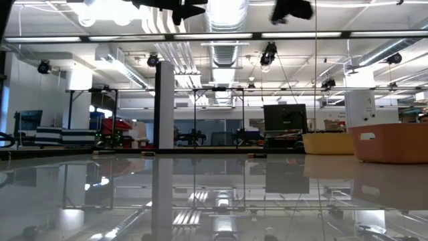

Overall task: Sort batteries
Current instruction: Put the silver battery into the green bin

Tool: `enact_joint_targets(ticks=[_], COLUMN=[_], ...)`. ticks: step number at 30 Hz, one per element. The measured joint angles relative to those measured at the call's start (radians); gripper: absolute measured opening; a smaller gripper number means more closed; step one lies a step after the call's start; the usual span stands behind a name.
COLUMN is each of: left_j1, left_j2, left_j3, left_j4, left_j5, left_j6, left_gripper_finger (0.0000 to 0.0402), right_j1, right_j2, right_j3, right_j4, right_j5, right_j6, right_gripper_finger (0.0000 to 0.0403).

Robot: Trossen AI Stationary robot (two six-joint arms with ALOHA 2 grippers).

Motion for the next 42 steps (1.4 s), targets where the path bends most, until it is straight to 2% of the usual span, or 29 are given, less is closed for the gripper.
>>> enact_joint_targets(ticks=[4, 6, 17, 21, 27, 35, 38, 42], left_j1=[0.023, 0.030, 0.033, 0.034, 0.033, 0.033, 0.033, 0.033], left_j2=[-0.006, -0.008, -0.007, -0.008, -0.016, -0.040, -0.050, -0.062], left_j3=[0.000, 0.000, 0.000, 0.000, 0.000, 0.000, 0.000, 0.000], left_j4=[-0.014, 0.003, 0.032, 0.019, -0.009, -0.020, -0.028, -0.037], left_j5=[-0.012, -0.012, -0.010, -0.004, 0.072, 0.078, 0.079, 0.078], left_j6=[0.020, 0.037, 0.084, 0.084, 0.078, 0.076, 0.072, 0.049], left_gripper_finger=[0.0205, 0.0206, 0.0206, 0.0206, 0.0206, 0.0206, 0.0206, 0.0206], right_j1=[0.111, 0.190, 0.694, 0.842, 1.018, 1.241, 1.304, 1.330], right_j2=[0.000, -0.003, -0.040, -0.041, -0.041, -0.038, -0.028, -0.027], right_j3=[-0.054, -0.103, -0.422, -0.529, -0.698, -0.863, -0.905, -0.951], right_j4=[-0.294, -0.388, -0.322, -0.220, 0.006, 0.350, 0.405, 0.405], right_j5=[0.033, 0.031, -0.183, -0.211, -0.242, -0.293, -0.298, -0.309], right_j6=[0.169, 0.281, 0.883, 1.031, 1.231, 1.557, 1.663, 1.738], right_gripper_finger=[0.0018, 0.0018, 0.0018, 0.0018, 0.0018, 0.0018, 0.0018, 0.0020])
